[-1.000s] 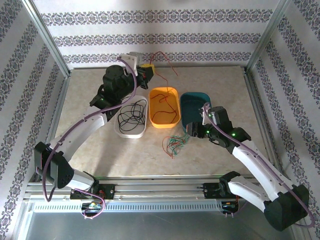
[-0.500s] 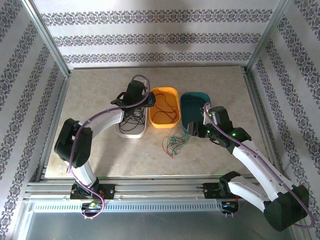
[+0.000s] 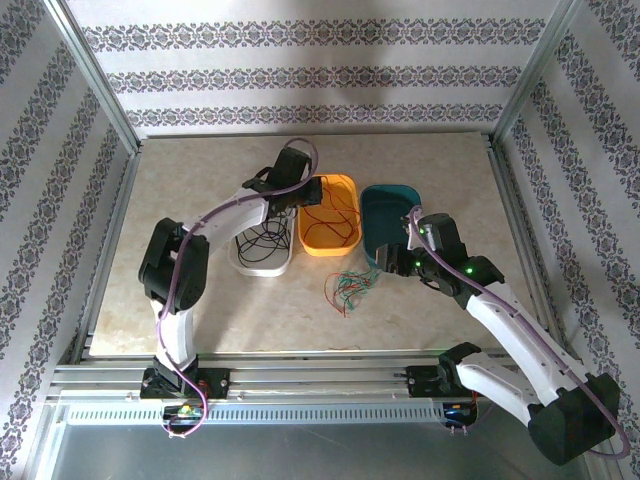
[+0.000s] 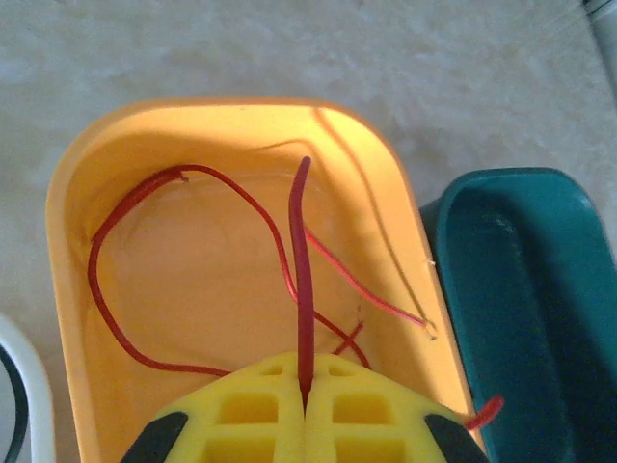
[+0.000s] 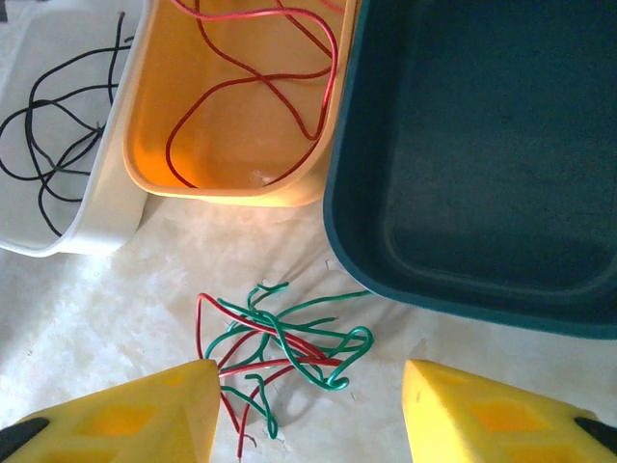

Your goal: Untangle the cables

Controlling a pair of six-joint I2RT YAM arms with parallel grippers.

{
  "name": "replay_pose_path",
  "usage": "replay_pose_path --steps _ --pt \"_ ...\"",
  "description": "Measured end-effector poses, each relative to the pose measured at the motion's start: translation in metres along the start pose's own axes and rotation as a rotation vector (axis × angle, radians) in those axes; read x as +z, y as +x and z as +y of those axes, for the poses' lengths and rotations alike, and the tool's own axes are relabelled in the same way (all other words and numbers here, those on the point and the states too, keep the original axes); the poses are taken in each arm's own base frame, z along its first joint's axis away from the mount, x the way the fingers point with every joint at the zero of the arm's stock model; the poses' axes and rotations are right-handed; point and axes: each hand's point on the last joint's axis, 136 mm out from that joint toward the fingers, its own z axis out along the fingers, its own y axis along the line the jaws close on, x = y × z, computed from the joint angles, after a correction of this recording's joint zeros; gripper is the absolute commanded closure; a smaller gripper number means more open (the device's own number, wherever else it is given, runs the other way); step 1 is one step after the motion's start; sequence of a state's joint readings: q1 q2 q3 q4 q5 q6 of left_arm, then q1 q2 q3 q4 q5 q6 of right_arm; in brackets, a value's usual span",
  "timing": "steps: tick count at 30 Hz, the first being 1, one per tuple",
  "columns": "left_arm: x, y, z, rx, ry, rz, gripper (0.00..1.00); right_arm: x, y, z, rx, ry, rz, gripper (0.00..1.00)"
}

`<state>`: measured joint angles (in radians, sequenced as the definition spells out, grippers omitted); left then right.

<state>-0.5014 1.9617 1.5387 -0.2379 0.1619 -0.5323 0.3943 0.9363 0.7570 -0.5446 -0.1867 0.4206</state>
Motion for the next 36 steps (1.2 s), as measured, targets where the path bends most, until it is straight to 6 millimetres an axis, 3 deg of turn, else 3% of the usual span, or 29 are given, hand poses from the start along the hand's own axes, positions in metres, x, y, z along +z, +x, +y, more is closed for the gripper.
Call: replay_pose_path --steps 4,5,7,8,9,12,16,20,24,28,34,36 --pt "0.021 0.0 0.007 0.057 -0.084 0.038 1.0 -0.001 0.001 0.0 0.001 0.001 0.003 0.47" --pt "0.026 0.001 0.01 0.072 -0.111 0.049 0.96 -0.001 0.001 0.0 0.0 0.001 0.001 0.47" --pt "0.032 0.004 0.014 0.104 -0.151 0.071 0.78 -0.002 0.0 0.0 -0.001 -0.001 -0.002 0.47" --pt "0.033 0.005 0.015 0.124 -0.165 0.079 0.56 -0.002 0.0 0.001 -0.001 -0.002 -0.003 0.47" --pt "0.034 0.006 0.016 0.137 -0.177 0.085 0.42 -0.003 0.0 0.001 -0.001 -0.003 -0.005 0.47" --pt "0.03 0.008 0.01 0.176 -0.175 0.088 0.13 -0.004 0.0 0.001 -0.003 -0.006 -0.01 0.47" --pt "0.015 -0.001 -0.014 0.233 -0.119 0.049 0.09 -0.002 0.005 0.004 -0.015 -0.012 0.004 0.47" --pt "-0.02 -0.011 -0.043 0.285 -0.043 -0.006 0.1 0.007 0.018 0.008 -0.044 -0.016 0.062 0.47" --pt "-0.057 -0.007 -0.051 0.337 -0.002 -0.031 0.12 0.018 0.031 0.009 -0.074 -0.006 0.13 0.47" --pt "-0.076 0.039 -0.043 0.418 0.077 0.064 0.16 0.025 0.036 0.006 -0.083 0.005 0.159 0.47" --pt "-0.079 0.14 -0.052 0.555 0.252 0.32 0.17 0.031 0.04 0.002 -0.09 0.021 0.188 0.47" --pt "-0.08 0.164 -0.056 0.589 0.286 0.384 0.17 0.034 0.043 0.002 -0.089 0.018 0.206 0.47"
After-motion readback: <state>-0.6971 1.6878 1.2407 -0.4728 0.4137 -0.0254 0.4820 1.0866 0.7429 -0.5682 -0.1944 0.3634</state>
